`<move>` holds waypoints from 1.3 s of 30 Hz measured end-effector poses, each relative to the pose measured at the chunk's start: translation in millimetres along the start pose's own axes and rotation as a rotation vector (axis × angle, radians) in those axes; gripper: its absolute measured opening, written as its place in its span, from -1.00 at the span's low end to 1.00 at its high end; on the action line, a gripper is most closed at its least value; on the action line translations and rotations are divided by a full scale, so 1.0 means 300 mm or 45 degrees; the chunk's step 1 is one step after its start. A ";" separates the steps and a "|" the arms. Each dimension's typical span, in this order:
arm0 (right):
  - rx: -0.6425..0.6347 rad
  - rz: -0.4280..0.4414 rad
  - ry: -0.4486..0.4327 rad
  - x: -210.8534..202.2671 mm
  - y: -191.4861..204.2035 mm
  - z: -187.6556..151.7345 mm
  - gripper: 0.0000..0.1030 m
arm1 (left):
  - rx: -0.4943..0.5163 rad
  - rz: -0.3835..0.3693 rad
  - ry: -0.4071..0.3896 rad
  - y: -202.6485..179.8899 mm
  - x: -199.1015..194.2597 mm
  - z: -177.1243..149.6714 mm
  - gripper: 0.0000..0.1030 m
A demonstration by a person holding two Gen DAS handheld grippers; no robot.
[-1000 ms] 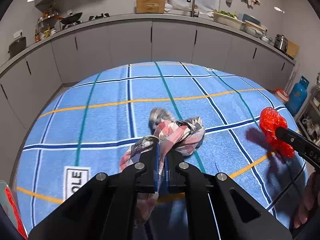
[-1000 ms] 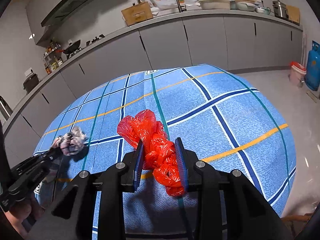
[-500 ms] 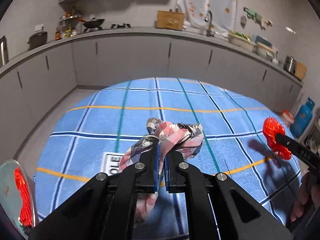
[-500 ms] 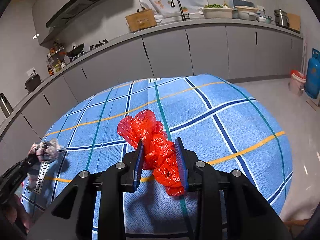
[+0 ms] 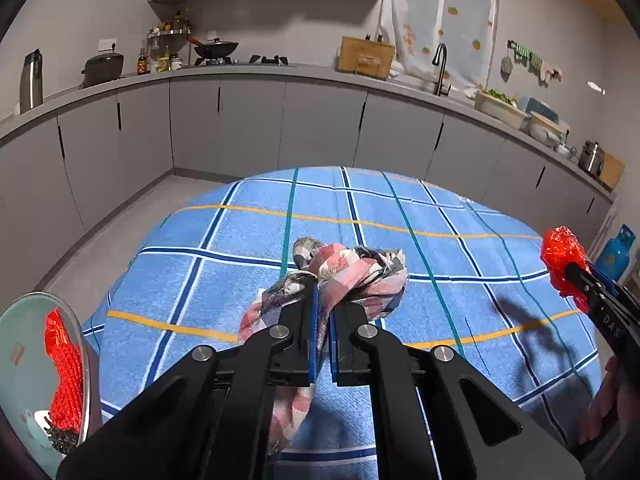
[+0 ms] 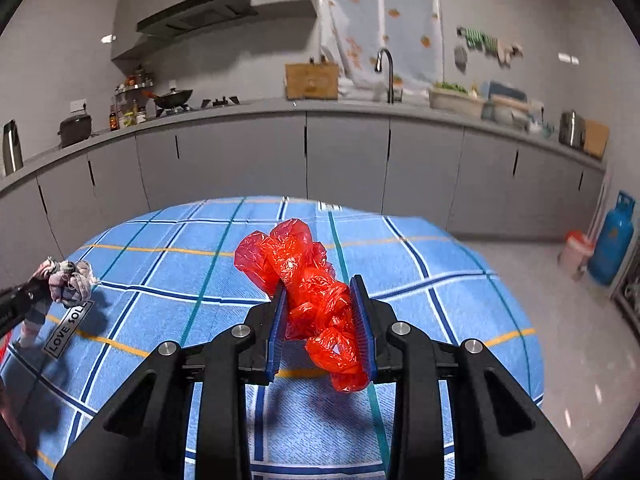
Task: Collect trash
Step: 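Carry the red bag and plaid cloth over the teal bowl with both tools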
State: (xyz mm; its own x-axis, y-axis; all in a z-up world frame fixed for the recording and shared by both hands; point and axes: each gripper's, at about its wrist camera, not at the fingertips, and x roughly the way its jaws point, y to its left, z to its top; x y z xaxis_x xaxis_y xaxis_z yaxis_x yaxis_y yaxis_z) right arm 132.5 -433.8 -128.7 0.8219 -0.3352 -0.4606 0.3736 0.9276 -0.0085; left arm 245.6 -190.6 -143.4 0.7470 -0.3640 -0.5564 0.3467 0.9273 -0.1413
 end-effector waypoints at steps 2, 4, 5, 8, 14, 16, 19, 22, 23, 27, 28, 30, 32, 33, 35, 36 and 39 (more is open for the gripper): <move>0.016 0.021 -0.018 -0.010 0.003 0.000 -0.39 | -0.016 0.003 -0.007 0.012 -0.009 -0.005 -0.90; 0.020 0.017 -0.026 -0.015 0.008 0.000 -0.39 | -0.038 -0.002 -0.016 0.023 -0.015 -0.007 -0.90; 0.013 0.011 -0.026 -0.015 0.015 0.001 -0.39 | -0.040 -0.001 -0.014 0.025 -0.017 -0.008 -0.90; 0.010 0.009 -0.031 -0.019 0.024 0.005 -0.39 | -0.048 0.004 -0.025 0.039 -0.034 -0.011 -0.90; -0.040 0.037 -0.034 -0.048 0.090 0.006 -0.39 | -0.065 -0.002 -0.018 0.070 -0.073 -0.026 -0.90; -0.049 0.065 -0.027 -0.055 0.115 0.007 -0.39 | -0.069 -0.006 -0.024 0.084 -0.092 -0.020 -0.90; -0.078 0.091 -0.019 -0.066 0.161 0.003 -0.39 | -0.076 -0.008 -0.035 0.108 -0.129 -0.014 -0.90; -0.090 0.121 -0.010 -0.077 0.200 0.004 -0.39 | -0.077 0.000 -0.046 0.130 -0.167 -0.011 -0.90; -0.091 0.127 -0.009 -0.081 0.209 0.006 -0.39 | -0.080 0.004 -0.048 0.141 -0.184 -0.013 -0.90; -0.103 0.171 -0.018 -0.111 0.255 0.015 -0.38 | -0.073 0.016 -0.044 0.174 -0.232 -0.030 -0.90; -0.106 0.182 -0.019 -0.119 0.267 0.018 -0.38 | -0.069 0.018 -0.044 0.181 -0.244 -0.036 -0.90; -0.107 0.212 -0.018 -0.133 0.289 0.023 -0.38 | -0.066 0.029 -0.042 0.196 -0.267 -0.047 -0.90; -0.111 0.245 -0.016 -0.147 0.314 0.029 -0.38 | -0.070 0.034 -0.043 0.214 -0.288 -0.057 -0.90; -0.120 0.259 -0.018 -0.155 0.331 0.030 -0.38 | -0.067 0.042 -0.046 0.222 -0.301 -0.061 -0.90; -0.134 0.288 -0.020 -0.167 0.365 0.036 -0.38 | -0.068 0.052 -0.048 0.237 -0.319 -0.066 -0.90; -0.143 0.306 -0.021 -0.172 0.386 0.038 -0.38 | -0.068 0.061 -0.051 0.247 -0.331 -0.068 -0.90; -0.158 0.347 -0.016 -0.181 0.426 0.034 -0.38 | -0.075 0.084 -0.051 0.279 -0.356 -0.073 -0.90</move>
State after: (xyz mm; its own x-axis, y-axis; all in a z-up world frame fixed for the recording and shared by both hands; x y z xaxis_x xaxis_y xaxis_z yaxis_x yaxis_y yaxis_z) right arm 139.9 -298.7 -95.7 0.8901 -0.0726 -0.4500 0.0839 0.9965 0.0053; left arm 182.4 -72.2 -113.8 0.7896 -0.3041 -0.5331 0.2628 0.9525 -0.1540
